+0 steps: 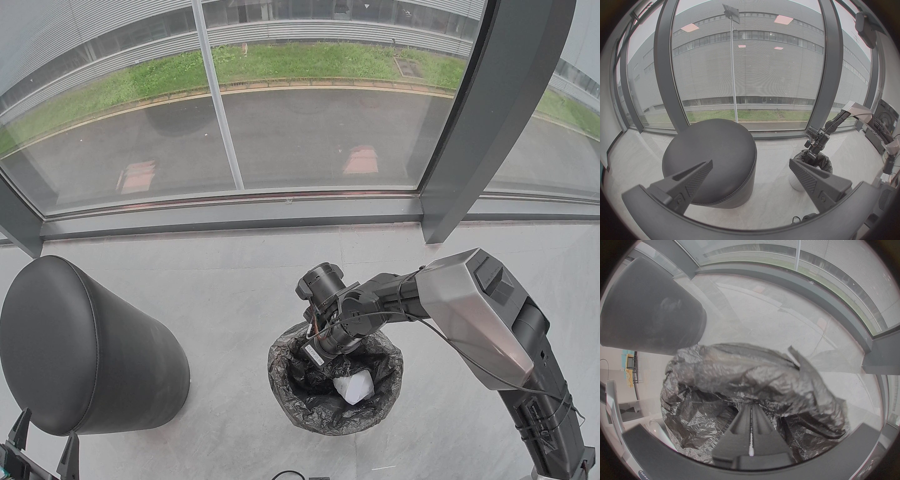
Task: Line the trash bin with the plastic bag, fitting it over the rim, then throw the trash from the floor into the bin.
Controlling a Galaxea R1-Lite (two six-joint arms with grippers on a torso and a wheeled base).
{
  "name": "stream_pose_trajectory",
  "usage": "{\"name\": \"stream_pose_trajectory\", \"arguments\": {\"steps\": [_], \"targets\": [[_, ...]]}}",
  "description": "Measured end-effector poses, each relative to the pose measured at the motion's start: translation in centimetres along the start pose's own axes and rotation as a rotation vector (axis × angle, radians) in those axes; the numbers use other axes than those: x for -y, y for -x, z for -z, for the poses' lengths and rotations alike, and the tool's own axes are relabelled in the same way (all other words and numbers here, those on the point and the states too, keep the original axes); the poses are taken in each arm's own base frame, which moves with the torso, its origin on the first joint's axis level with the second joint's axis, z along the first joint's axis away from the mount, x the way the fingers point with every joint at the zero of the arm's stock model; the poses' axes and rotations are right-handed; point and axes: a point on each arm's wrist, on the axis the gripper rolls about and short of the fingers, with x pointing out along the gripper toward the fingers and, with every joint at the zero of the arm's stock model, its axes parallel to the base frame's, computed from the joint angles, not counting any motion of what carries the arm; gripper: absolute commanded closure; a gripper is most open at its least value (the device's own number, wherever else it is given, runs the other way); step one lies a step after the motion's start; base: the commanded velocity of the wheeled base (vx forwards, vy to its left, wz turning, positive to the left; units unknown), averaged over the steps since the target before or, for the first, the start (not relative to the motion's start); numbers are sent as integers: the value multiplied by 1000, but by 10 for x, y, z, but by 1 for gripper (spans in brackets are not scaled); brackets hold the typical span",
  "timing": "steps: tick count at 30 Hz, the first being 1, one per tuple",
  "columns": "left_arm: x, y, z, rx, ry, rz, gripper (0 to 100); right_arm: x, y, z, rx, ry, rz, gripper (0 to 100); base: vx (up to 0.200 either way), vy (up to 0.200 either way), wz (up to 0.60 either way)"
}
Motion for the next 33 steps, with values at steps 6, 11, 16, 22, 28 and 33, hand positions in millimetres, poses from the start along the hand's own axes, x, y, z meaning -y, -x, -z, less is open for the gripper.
{"name": "stream_pose_trajectory", "arguments": {"steps": [6, 11, 16, 22, 28, 33], "targets": [[0, 0, 0, 0, 0, 0, 0, -1, -7, 10, -41, -20, 1, 100, 0, 0, 0], [0, 0, 0, 0, 0, 0, 0, 3, -12, 15, -62, -26, 2, 100, 0, 0, 0], [0, 0, 0, 0, 0, 0, 0, 9, -16, 17, -74, -30, 6, 100, 0, 0, 0], [0, 0, 0, 0, 0, 0, 0, 12, -15, 12, -109, -33, 0, 100, 0, 0, 0], [0, 0, 0, 0, 0, 0, 0, 10, -24, 20, -199, -27, -12, 100, 0, 0, 0], [0, 0, 0, 0, 0, -1, 0, 4, -28, 26, -249, -15, -17, 100, 0, 0, 0]]}}
